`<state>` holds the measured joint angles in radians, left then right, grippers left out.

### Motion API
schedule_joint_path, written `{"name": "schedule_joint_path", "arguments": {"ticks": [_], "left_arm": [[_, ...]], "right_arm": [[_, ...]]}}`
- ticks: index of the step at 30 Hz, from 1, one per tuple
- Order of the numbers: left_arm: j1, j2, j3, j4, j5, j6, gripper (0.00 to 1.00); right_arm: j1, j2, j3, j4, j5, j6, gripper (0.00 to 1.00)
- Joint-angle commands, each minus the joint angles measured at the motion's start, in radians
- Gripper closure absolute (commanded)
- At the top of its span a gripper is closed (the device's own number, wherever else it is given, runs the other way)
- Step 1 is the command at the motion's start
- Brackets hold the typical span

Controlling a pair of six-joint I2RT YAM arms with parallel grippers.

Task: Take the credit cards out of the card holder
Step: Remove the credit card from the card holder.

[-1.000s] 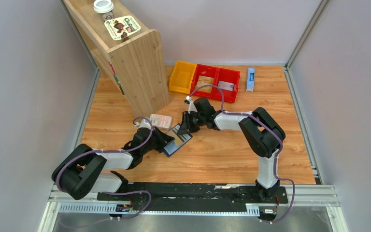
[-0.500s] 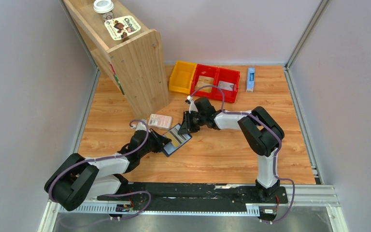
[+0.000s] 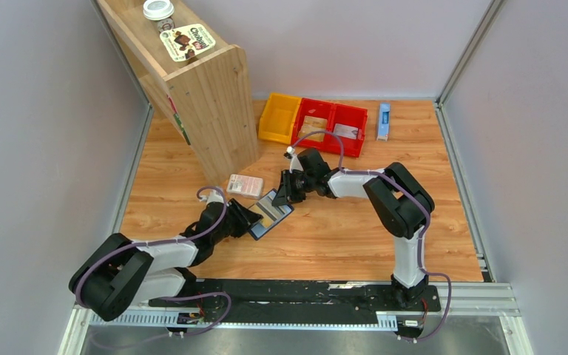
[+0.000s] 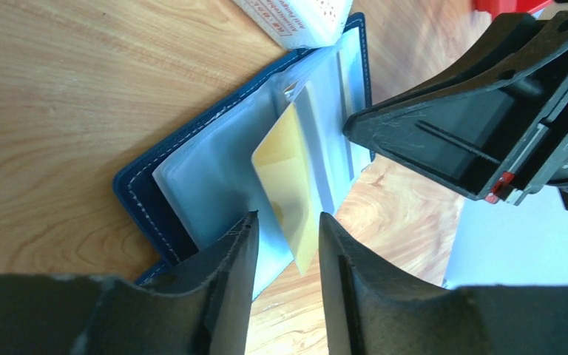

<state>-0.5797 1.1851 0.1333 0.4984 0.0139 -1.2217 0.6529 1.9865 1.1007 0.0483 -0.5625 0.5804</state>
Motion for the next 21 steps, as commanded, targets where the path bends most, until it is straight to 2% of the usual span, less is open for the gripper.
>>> {"name": "schedule_joint_path", "arguments": {"ticks": [1, 6, 11, 17, 21], "left_arm": [[0.011, 0.073, -0.017, 0.049, -0.011, -0.025, 0.53], [0.012, 0.149, -0.021, 0.143, 0.001, -0.036, 0.53], [0.017, 0.156, -0.034, 0.18, 0.006, -0.041, 0.69], [0.017, -0.005, -0.049, 0.063, -0.04, -0.013, 0.79], [0.017, -0.105, -0.047, -0.015, -0.061, 0.01, 0.89]], "right_arm": [[-0.002, 0.066, -0.041, -0.107, 0.113, -0.042, 0.78], [-0.006, 0.067, -0.042, -0.1, 0.108, -0.044, 0.78], [-0.004, 0.064, -0.042, -0.105, 0.113, -0.047, 0.78], [-0.006, 0.066, -0.039, -0.108, 0.121, -0.047, 0.78], [-0.007, 0.064, -0.035, -0.111, 0.122, -0.047, 0.78]]}}
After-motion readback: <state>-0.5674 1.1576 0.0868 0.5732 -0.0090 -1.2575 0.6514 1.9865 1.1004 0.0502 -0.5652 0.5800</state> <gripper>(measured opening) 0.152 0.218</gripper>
